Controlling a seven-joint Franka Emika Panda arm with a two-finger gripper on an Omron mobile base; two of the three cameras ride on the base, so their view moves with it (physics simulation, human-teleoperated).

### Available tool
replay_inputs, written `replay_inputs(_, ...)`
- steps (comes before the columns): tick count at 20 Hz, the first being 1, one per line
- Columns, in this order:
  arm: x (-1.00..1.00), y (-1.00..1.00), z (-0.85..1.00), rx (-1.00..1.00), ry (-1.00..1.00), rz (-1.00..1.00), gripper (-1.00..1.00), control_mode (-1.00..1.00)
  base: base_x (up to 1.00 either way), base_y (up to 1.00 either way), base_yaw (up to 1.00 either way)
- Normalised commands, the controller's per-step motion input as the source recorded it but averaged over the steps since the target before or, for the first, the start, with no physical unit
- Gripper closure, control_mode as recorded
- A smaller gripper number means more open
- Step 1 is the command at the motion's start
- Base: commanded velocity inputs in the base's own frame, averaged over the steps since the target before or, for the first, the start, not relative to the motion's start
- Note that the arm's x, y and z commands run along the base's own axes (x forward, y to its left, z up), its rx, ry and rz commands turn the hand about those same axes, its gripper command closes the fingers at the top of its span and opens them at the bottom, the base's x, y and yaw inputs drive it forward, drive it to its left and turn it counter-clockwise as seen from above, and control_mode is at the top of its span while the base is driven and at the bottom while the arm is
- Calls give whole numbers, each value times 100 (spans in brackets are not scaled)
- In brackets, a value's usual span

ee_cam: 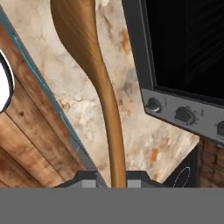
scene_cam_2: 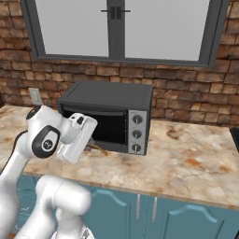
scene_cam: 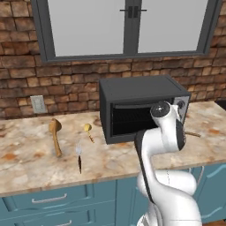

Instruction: Organize the utensils by type. Pick up the wooden spoons from the counter and place them in the open cabinet. Then pick up the metallic utensils from the counter and place them in the open drawer.

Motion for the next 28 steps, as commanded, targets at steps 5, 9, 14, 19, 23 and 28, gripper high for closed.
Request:
replay_inputs(5,22,70,-33,0,0,33,100,-100,0,0,0)
replay_inputs(9,19,29,-42,5,0,34,100,-100,0,0,0)
replay_inputs(14,11,3,-17,8,-1,19,100,-100,0,0,0)
replay_inputs(19,0,0,-10,13,-12,6,100,-100,0,0,0)
replay_inputs(23,-1,0,-7,10,-17,4,100,-100,0,0,0)
replay_inputs(28,-1,0,-1,2,-4,1,100,100,-11,-1,3)
